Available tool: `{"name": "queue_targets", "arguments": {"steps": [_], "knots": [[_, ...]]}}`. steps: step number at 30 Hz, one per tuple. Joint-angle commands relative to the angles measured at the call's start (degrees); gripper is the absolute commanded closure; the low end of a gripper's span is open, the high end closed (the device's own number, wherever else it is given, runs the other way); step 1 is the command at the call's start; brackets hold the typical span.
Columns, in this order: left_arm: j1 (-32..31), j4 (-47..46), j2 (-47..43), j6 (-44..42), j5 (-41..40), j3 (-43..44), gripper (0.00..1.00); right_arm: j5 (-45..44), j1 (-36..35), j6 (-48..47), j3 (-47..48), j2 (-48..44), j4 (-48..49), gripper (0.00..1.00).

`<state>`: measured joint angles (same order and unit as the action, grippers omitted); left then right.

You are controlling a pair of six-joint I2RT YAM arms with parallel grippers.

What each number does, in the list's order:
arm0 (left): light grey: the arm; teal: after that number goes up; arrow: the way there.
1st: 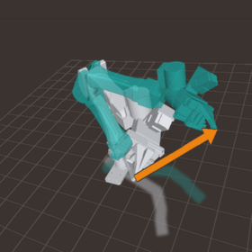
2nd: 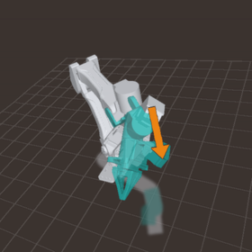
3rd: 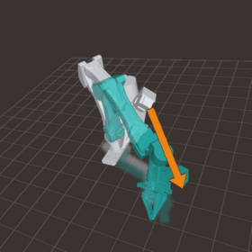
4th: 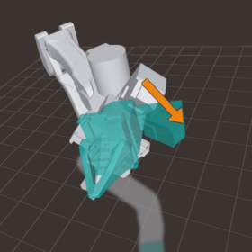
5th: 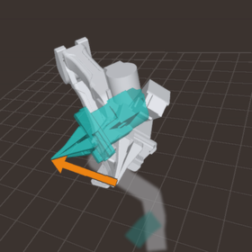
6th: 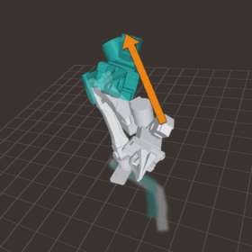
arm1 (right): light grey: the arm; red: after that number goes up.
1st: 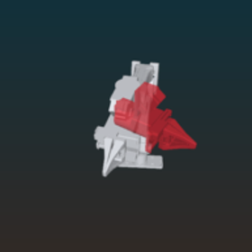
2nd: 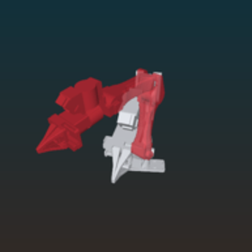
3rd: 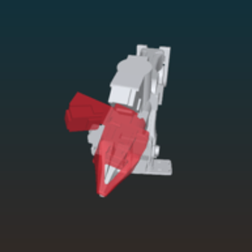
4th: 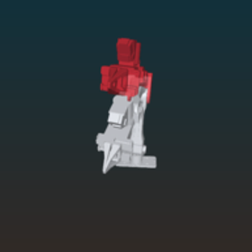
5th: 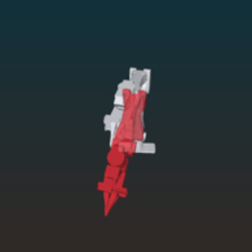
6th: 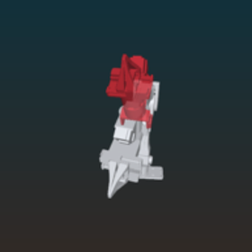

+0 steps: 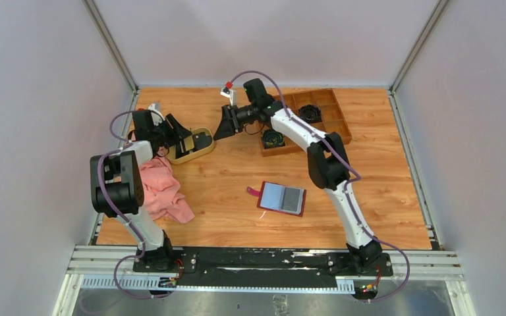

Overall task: Put the credit cards into the card holder
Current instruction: Pick up the credit card from the storage box.

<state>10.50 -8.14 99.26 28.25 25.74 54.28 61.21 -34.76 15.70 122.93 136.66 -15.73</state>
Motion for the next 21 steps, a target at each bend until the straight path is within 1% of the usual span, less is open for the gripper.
{"name": "queue_targets", "arguments": {"steps": [1,3,6,13,21], "knots": [[0.8,-2.5,0.8,-2.9,5.2,-0.5,0.51,-1.1,-1.2,19.1,4.3,5.7,17.4,0.51],[0.8,-2.7,1.4,-3.3,6.2,-0.6,0.51,-1.4,-1.8,23.5,5.1,7.7,22.5,0.51],[0.7,-3.5,2.4,-3.3,8.0,-1.1,0.51,-2.1,-2.6,26.7,7.2,10.4,25.9,0.5],[1.1,-4.3,2.7,-2.0,10.0,-1.5,0.52,-3.5,-3.5,25.1,11.1,15.0,25.5,0.49],[1.7,-6.8,4.4,1.4,14.0,-1.7,0.51,-5.0,-4.4,22.5,13.0,17.2,23.5,0.47]]}}
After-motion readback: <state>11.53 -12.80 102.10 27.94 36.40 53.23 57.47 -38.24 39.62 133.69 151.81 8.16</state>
